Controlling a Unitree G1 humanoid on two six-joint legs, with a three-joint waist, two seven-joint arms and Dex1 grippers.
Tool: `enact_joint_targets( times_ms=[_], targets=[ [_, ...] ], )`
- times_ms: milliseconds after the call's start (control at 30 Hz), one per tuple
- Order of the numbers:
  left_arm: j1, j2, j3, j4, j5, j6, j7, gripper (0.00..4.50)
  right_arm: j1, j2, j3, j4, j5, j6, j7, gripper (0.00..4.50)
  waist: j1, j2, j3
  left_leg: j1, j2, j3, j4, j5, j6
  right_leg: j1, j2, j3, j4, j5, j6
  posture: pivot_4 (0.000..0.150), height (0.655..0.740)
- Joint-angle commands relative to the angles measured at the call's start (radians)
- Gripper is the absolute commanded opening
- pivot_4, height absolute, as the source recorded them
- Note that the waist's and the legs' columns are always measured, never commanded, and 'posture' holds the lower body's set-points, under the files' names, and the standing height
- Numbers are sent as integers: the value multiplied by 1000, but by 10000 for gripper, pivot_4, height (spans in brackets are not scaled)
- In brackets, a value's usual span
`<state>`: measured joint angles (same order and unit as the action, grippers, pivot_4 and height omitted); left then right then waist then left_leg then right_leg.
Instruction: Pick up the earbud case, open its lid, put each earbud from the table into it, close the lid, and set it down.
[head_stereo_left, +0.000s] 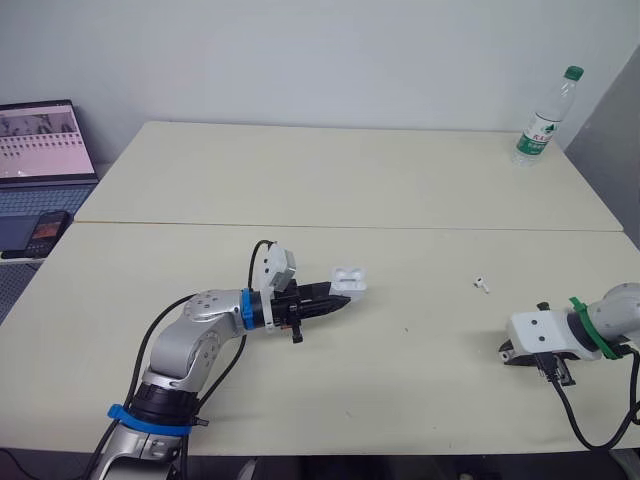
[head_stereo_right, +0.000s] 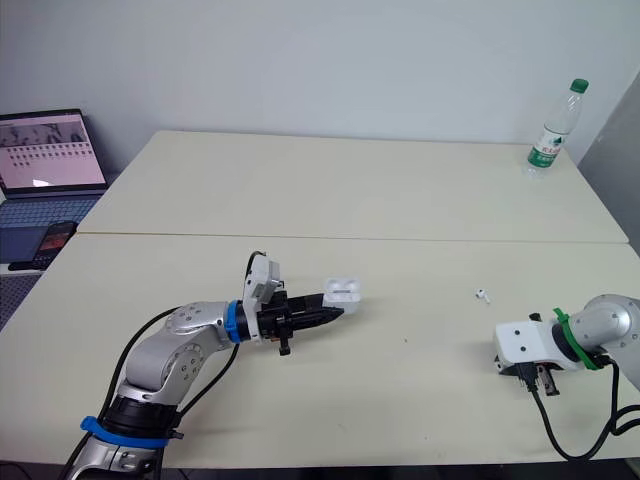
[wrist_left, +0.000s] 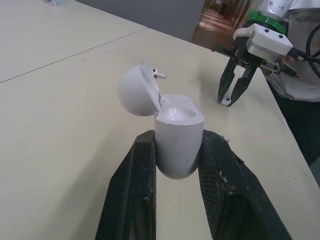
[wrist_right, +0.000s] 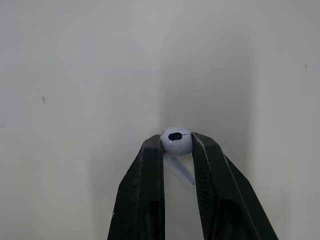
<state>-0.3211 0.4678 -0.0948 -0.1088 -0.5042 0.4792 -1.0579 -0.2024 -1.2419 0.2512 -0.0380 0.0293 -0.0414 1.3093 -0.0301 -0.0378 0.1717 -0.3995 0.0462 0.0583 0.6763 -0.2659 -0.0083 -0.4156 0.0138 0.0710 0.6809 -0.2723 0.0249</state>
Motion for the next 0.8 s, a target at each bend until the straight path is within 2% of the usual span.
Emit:
enact_joint_targets(
  times_ms=[33,67,200,500,800],
  targets=[
    [9,3,2,-47,-6,-15,3,7949,-24,15,-1,22,-39,-24,23,4284,0,0,0,0,0,0,0,0,0,1,0,0,0,0,0,1500,7362],
    [10,4,2,-49,-6,-13,4,7949,-24,16,-1,20,-46,-13,28,4284,0,0,0,1,0,-1,0,0,0,1,0,0,0,0,0,1500,7362],
    [11,7,1,-52,-7,-10,5,7949,-14,18,-19,-10,-61,44,13,17847,0,0,0,3,0,-3,1,0,0,4,0,0,0,0,0,1500,7362],
    [-1,4,-13,-18,6,-29,-7,7949,-49,-19,8,-196,-167,229,69,17847,1,0,0,3,0,-3,1,0,0,5,-2,0,0,0,0,1500,7362],
    [0,-1,-18,9,16,-57,-19,7949,-199,3,105,-167,-291,96,179,17847,-1,1,0,3,0,-2,1,0,0,4,-2,-2,0,0,0,1500,7362]
  ],
)
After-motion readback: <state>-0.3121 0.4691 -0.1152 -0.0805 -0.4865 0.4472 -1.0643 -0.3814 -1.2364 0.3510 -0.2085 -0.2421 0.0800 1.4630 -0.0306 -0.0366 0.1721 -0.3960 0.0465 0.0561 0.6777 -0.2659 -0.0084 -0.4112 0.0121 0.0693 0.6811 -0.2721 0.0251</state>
